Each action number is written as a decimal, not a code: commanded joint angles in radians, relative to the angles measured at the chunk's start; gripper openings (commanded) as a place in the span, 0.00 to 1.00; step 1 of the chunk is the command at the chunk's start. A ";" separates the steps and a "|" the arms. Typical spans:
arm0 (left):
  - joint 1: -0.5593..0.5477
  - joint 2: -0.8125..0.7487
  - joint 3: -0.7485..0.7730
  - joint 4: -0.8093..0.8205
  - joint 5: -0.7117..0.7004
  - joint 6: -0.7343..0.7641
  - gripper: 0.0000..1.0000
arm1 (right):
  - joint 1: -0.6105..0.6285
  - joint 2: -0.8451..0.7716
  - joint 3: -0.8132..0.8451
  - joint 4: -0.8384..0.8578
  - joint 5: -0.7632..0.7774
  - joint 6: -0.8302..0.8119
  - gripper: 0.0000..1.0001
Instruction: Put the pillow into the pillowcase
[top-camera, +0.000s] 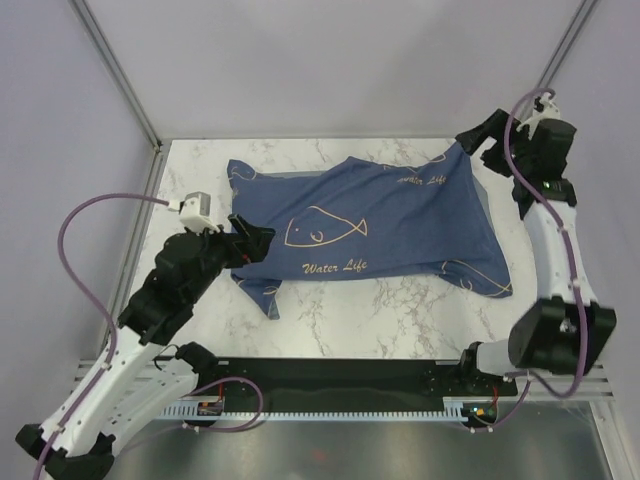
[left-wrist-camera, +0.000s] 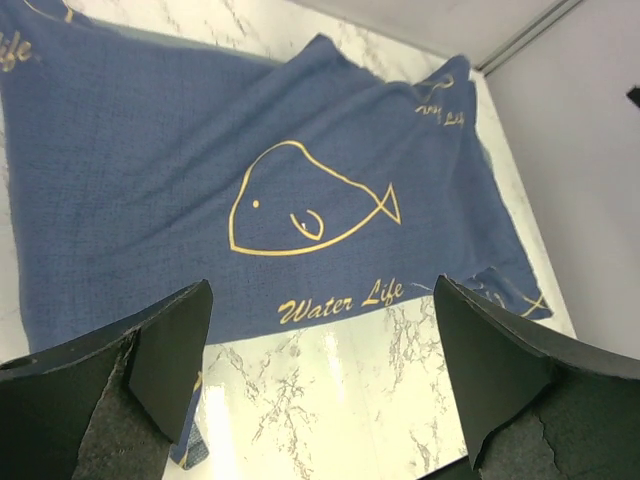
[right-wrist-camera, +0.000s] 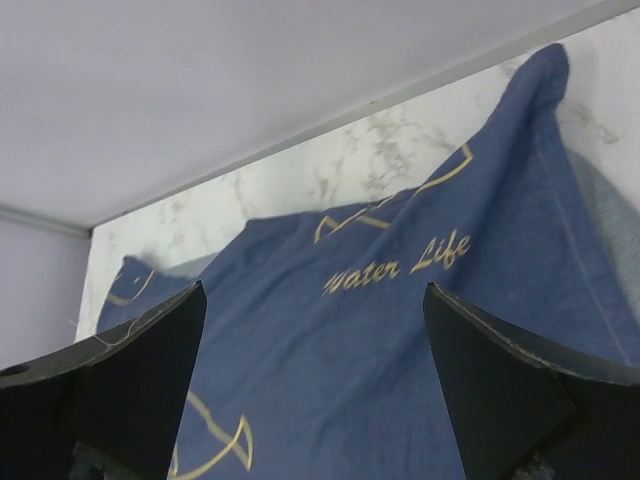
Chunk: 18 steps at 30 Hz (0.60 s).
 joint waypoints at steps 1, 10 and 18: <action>0.005 -0.137 -0.035 -0.068 -0.055 -0.019 1.00 | -0.020 -0.290 -0.225 0.077 -0.113 -0.009 0.98; 0.005 -0.442 -0.127 -0.127 -0.059 0.026 1.00 | -0.011 -0.736 -0.540 -0.026 -0.110 -0.031 0.98; 0.002 -0.749 -0.276 -0.134 -0.085 -0.032 1.00 | -0.011 -0.982 -0.730 -0.029 -0.070 0.016 0.98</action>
